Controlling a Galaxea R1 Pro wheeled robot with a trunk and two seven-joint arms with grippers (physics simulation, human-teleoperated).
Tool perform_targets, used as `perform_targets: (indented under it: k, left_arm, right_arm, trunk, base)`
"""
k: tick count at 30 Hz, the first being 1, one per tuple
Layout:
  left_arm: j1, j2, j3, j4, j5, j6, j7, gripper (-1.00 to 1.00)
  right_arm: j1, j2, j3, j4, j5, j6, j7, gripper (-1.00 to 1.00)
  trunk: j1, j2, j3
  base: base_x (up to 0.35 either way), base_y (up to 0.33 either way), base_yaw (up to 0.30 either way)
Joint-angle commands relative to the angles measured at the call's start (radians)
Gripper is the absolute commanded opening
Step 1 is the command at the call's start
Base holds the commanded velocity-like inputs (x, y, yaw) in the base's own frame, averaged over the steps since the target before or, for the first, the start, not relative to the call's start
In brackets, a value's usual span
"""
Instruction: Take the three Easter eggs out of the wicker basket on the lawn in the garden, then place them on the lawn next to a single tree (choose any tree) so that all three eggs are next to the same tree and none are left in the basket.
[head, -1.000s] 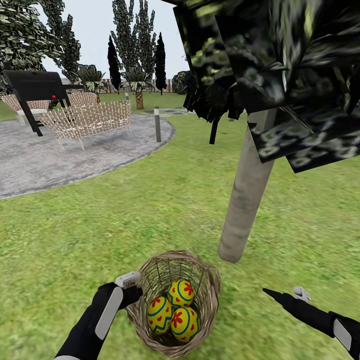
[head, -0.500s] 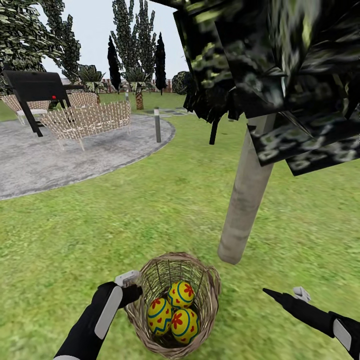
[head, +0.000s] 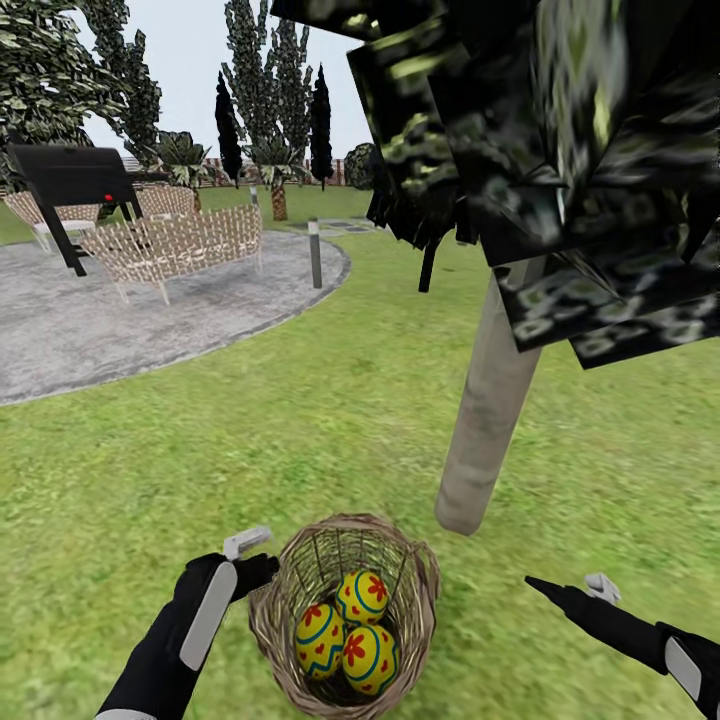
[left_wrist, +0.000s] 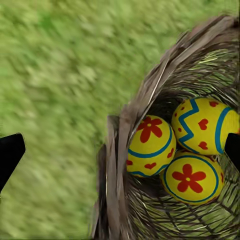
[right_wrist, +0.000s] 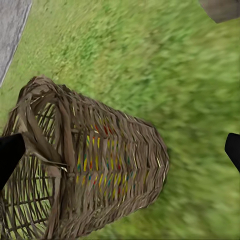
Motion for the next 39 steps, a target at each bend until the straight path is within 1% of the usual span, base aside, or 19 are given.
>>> perform_targets:
  k: [1,4,7,9,11,12,15,16,18,19,21,23,25,26,27,30,35,38,39]
  left_arm:
    - [0.000,0.000,0.020,-0.002,0.001,-0.001,-0.001,1.00]
    - [0.000,0.001,0.097,-0.003,0.002,-0.002,-0.002,1.00]
    - [0.000,0.001,0.182,-0.012,0.002,-0.003,-0.003,1.00]
    - [0.000,0.001,0.260,-0.035,0.004,-0.003,-0.009,1.00]
    - [0.000,0.001,0.294,-0.043,0.010,-0.002,-0.023,1.00]
    - [0.000,0.004,0.316,-0.049,0.025,-0.002,-0.041,1.00]
    - [0.000,0.018,0.353,-0.055,0.071,-0.002,-0.062,1.00]
    - [0.000,0.026,0.368,-0.056,0.103,-0.003,-0.067,1.00]
    - [0.000,0.038,0.379,-0.054,0.146,-0.003,-0.071,1.00]
    - [0.000,0.042,0.381,-0.052,0.160,-0.004,-0.072,1.00]
    - [0.000,0.044,0.383,-0.051,0.169,-0.004,-0.073,1.00]
    - [0.000,0.044,0.383,-0.051,0.174,-0.004,-0.073,1.00]
    - [0.000,0.045,0.383,-0.051,0.175,-0.004,-0.073,1.00]
    - [0.000,0.045,0.383,-0.050,0.175,-0.004,-0.073,1.00]
    - [0.000,0.045,0.383,-0.049,0.175,-0.004,-0.073,1.00]
    - [0.000,0.045,0.382,-0.048,0.175,-0.004,-0.073,1.00]
    - [0.000,0.045,0.382,-0.048,0.175,-0.003,-0.073,1.00]
    - [0.000,0.046,0.383,-0.047,0.175,-0.002,-0.073,1.00]
    - [0.000,0.046,0.383,-0.047,0.175,-0.002,-0.073,1.00]
  right_arm:
    - [0.000,0.000,0.000,0.000,0.000,0.000,0.000,1.00]
    - [0.000,0.000,0.001,0.000,0.001,0.000,0.000,1.00]
    - [0.000,0.000,0.005,0.000,0.003,0.000,0.000,1.00]
    - [0.000,-0.001,0.007,-0.001,0.008,0.000,0.000,1.00]
    - [0.000,-0.002,0.008,-0.002,0.010,0.000,0.000,1.00]
    - [0.000,-0.001,0.009,-0.007,0.011,0.000,-0.001,1.00]
    - [0.000,0.006,0.020,-0.034,0.022,0.002,-0.006,1.00]
    - [0.000,0.014,0.038,-0.053,0.038,0.003,-0.012,1.00]
    - [0.000,0.031,0.064,-0.091,0.063,0.012,-0.028,1.00]
    - [0.000,0.047,0.073,-0.120,0.071,0.034,-0.050,1.00]
    - [0.000,0.077,0.087,-0.169,0.079,0.078,-0.099,1.00]
    - [0.000,0.113,0.114,-0.254,0.084,0.114,-0.174,1.00]
    - [0.000,0.141,0.149,-0.295,0.087,0.124,-0.209,1.00]
    - [0.000,0.151,0.172,-0.305,0.092,0.125,-0.216,1.00]
    - [0.000,0.162,0.214,-0.319,0.099,0.129,-0.219,1.00]
    - [0.000,0.183,0.281,-0.355,0.105,0.151,-0.223,1.00]
    - [0.000,0.263,0.330,-0.439,0.123,0.192,-0.251,1.00]
    - [0.000,0.313,0.379,-0.462,0.178,0.223,-0.332,1.00]
    - [0.000,0.339,0.389,-0.468,0.191,0.229,-0.360,1.00]
  trunk:
    - [-0.004,0.007,0.003]
    - [-0.015,0.028,0.013]
    - [-0.015,0.028,0.013]
    - [-0.015,0.028,0.013]
    - [-0.015,0.028,0.013]
    - [-0.015,0.028,0.013]
    - [-0.015,0.028,0.013]
    - [-0.015,0.028,0.013]
    - [-0.015,0.028,0.013]
    - [-0.015,0.028,0.013]
    - [-0.015,0.028,0.013]
    - [-0.015,0.028,0.013]
    - [-0.015,0.028,0.013]
    - [-0.015,0.028,0.013]
    - [-0.015,0.028,0.013]
    - [-0.015,0.028,0.013]
    - [-0.015,0.028,0.013]
    - [-0.015,0.028,0.013]
    - [-0.015,0.028,0.013]
  base:
    - [0.000,0.000,0.000]
    - [0.000,0.000,0.000]
    - [0.000,0.000,0.000]
    - [0.000,0.000,0.000]
    - [0.000,0.000,0.000]
    - [0.000,0.000,0.000]
    - [0.000,0.000,0.000]
    - [0.000,0.000,0.000]
    - [0.000,0.000,0.000]
    - [0.000,0.000,0.000]
    - [0.000,0.000,0.000]
    - [0.000,0.000,0.000]
    - [0.000,0.000,0.000]
    - [0.000,0.000,0.000]
    - [0.000,0.000,0.000]
    - [0.000,0.000,0.000]
    - [0.000,0.000,0.000]
    - [0.000,0.000,0.000]
    - [0.000,0.000,0.000]
